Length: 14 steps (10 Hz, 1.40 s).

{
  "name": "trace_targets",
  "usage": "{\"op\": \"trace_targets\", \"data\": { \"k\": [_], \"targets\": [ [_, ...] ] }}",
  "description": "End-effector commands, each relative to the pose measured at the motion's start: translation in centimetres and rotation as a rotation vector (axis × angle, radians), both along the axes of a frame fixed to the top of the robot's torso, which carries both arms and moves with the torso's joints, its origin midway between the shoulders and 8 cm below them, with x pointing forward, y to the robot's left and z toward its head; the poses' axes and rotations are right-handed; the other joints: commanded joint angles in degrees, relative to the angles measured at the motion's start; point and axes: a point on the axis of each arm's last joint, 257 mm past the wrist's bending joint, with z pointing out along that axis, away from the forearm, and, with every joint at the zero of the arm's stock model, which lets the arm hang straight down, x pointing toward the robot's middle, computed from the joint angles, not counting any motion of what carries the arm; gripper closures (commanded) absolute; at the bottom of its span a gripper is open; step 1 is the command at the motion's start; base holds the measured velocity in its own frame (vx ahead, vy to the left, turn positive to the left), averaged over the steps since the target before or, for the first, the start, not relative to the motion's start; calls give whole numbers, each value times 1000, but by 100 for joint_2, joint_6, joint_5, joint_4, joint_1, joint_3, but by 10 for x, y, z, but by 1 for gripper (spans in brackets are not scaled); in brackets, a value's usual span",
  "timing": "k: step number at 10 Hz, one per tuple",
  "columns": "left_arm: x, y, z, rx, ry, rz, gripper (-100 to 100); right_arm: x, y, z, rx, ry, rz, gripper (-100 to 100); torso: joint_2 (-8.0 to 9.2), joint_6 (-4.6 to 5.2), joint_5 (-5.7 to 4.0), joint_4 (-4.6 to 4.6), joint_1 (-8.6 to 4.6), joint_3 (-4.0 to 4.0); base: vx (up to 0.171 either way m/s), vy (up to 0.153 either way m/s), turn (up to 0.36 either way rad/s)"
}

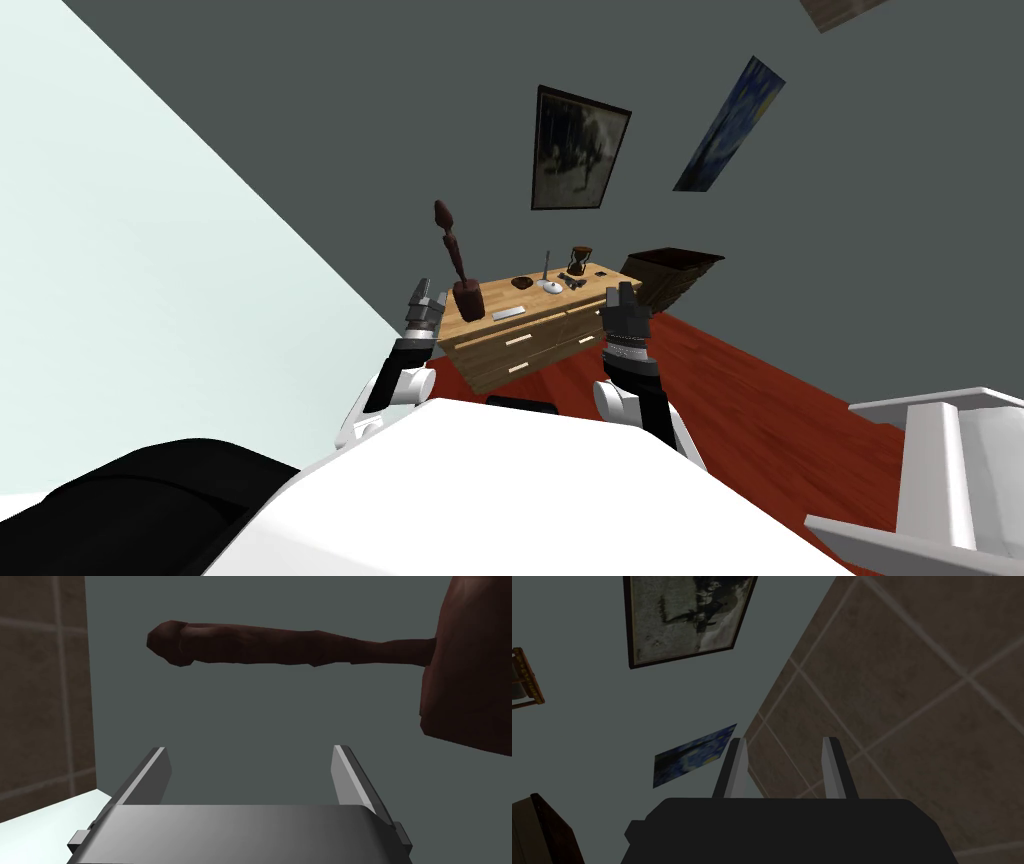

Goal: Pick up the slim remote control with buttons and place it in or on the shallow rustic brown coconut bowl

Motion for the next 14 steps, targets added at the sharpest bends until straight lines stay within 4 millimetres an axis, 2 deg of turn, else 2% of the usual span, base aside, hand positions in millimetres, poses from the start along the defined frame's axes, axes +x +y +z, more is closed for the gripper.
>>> {"op": "trace_targets", "data": {
  "k": [1, 9, 14],
  "targets": [
    [2, 6, 4, -21, 16, -8, -100, 0, 0, 0, 0, 0, 0, 0, 0, 0, 0, 0, 0, 0, 38, -127, -69],
    [16, 25, 0, -106, 124, -22, -100, 0, 0, 0, 0, 0, 0, 0, 1, -1, 1, 0, 8, 0, 16, -98, -44],
    [25, 36, -11, -161, 206, -26, -100, 0, 0, 0, 0, 0, 0, 0, 9, -2, 5, 2, 25, 5, 13, -66, -51]
  ]
}}
